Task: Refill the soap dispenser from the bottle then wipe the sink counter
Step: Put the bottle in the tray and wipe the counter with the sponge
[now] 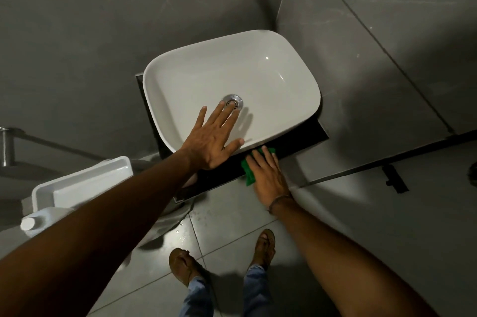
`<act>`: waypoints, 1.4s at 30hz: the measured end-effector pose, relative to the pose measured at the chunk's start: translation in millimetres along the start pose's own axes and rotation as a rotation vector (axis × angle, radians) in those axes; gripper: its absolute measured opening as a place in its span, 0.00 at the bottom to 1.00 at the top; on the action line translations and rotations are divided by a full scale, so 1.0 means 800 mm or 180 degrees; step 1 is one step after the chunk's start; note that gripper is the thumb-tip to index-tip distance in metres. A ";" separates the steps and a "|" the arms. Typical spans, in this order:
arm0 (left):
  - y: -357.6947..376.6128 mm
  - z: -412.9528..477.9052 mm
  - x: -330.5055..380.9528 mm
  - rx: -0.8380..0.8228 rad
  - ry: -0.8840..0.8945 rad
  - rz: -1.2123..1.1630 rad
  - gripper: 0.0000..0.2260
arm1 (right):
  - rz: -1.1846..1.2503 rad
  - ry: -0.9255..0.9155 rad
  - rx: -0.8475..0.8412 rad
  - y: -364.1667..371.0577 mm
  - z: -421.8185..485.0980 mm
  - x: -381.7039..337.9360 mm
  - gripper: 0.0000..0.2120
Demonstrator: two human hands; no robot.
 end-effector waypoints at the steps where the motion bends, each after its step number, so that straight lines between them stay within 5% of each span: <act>1: 0.000 0.000 0.001 -0.0023 0.0016 0.0010 0.39 | 0.0035 -0.0009 -0.0029 0.004 -0.002 -0.014 0.31; 5: 0.000 0.002 0.002 -0.0112 0.0087 0.0087 0.39 | -0.0133 -0.0583 -0.0084 0.012 -0.027 -0.032 0.35; 11: 0.003 0.003 0.001 -0.0148 0.0077 0.0030 0.36 | 0.0148 -0.0016 0.0031 0.014 -0.022 -0.069 0.37; 15: 0.001 0.001 0.002 -0.0132 0.0107 -0.0019 0.36 | 0.0608 -0.0511 0.0262 0.015 -0.040 -0.102 0.47; 19: 0.002 0.000 0.001 -0.0136 0.0048 -0.0096 0.36 | 0.0247 -0.0563 0.0074 0.011 -0.038 -0.080 0.43; 22: 0.004 0.001 -0.001 -0.0189 0.0044 -0.0117 0.37 | 0.0654 -0.0296 0.0171 0.006 -0.024 -0.101 0.41; 25: 0.002 -0.001 0.000 -0.0188 0.0054 -0.0107 0.36 | 0.0764 -0.0718 0.0431 0.007 -0.033 -0.123 0.40; 29: 0.000 -0.002 0.001 -0.0190 -0.0022 -0.0121 0.39 | 0.0263 -0.0938 0.0169 0.015 -0.055 -0.068 0.45; 35: 0.003 -0.002 0.001 -0.0124 -0.0186 -0.0062 0.42 | 0.0149 -0.0067 0.0049 -0.012 0.009 0.013 0.28; 42: -0.002 -0.002 0.008 -0.0100 -0.0343 0.0134 0.46 | 0.0093 -0.0817 0.0138 -0.016 -0.018 0.067 0.38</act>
Point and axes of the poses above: each hand's wrist, its own z-axis towards the middle knuckle, its own y-axis out of the palm, x = y × z, the point moved 5 cm from there along z, towards the middle knuckle, and after that the axes turned 7 degrees about y, right-handed, at the moved point
